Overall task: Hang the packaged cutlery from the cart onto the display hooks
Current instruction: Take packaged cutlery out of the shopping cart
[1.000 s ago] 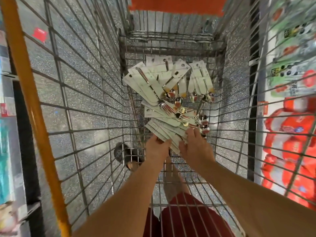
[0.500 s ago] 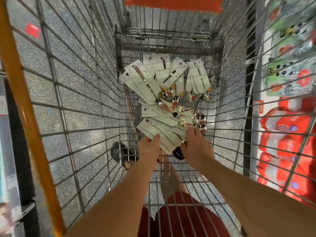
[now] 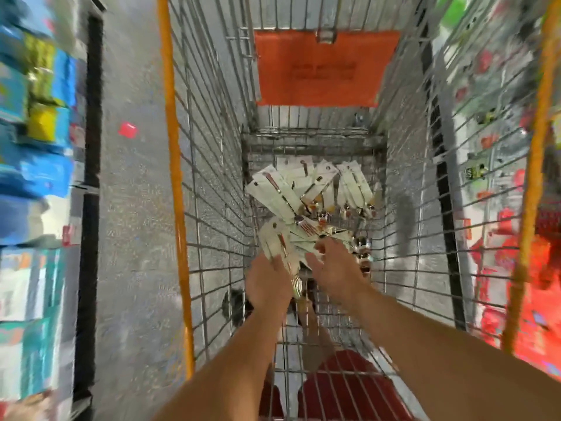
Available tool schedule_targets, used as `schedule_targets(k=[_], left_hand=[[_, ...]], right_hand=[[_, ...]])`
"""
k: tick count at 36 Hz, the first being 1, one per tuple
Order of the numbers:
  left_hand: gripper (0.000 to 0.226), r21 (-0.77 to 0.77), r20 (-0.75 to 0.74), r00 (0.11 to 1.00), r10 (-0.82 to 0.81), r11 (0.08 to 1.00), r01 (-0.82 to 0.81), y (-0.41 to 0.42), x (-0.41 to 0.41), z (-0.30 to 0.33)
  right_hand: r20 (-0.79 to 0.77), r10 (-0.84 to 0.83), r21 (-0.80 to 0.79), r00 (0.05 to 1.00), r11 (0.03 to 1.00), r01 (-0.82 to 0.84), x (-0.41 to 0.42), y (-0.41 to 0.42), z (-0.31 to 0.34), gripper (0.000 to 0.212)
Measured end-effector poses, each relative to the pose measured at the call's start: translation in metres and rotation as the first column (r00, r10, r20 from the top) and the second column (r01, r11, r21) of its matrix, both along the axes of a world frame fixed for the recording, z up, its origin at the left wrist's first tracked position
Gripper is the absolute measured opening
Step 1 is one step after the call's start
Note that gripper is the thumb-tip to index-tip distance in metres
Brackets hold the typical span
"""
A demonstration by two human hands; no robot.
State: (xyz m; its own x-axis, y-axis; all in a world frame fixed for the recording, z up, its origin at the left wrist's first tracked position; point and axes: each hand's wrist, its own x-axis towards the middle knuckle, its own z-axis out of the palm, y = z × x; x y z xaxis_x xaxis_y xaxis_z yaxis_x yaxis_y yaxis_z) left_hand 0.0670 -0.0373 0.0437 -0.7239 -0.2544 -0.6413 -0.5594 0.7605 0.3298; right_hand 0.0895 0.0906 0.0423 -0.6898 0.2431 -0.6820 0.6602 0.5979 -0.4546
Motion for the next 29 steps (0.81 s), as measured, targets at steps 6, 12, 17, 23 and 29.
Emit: schedule_targets(k=[6, 12, 17, 23, 29], left_hand=[[0.022, 0.520, 0.073, 0.989, 0.127, 0.842, -0.147, 0.005, -0.024, 0.039], [0.024, 0.685, 0.233, 0.948, 0.219, 0.655, -0.320, 0.027, -0.063, 0.092], [0.042, 0.710, 0.253, 0.941, 0.227, 0.616, -0.339, 0.038, -0.083, 0.128], [0.076, 0.871, 0.271, 0.960, 0.067, 0.408, -0.274, 0.030, -0.095, 0.167], [0.062, 0.864, 0.252, 0.957, 0.142, 0.412, -0.289, 0.019, -0.101, 0.202]], right_hand=[[0.143, -0.275, -0.296, 0.951, 0.905, 0.306, -0.041, 0.015, 0.042, 0.057], [0.119, -0.388, -0.308, 0.914, 0.861, 0.406, -0.070, 0.039, 0.095, 0.043], [0.052, -0.506, -0.451, 0.861, 0.757, 0.472, -0.090, 0.045, 0.137, 0.037], [0.008, -0.561, -0.472, 0.828, 0.728, 0.498, -0.112, 0.040, 0.179, 0.054], [-0.120, -0.447, -0.464, 0.886, 0.814, 0.348, -0.122, 0.026, 0.211, 0.042]])
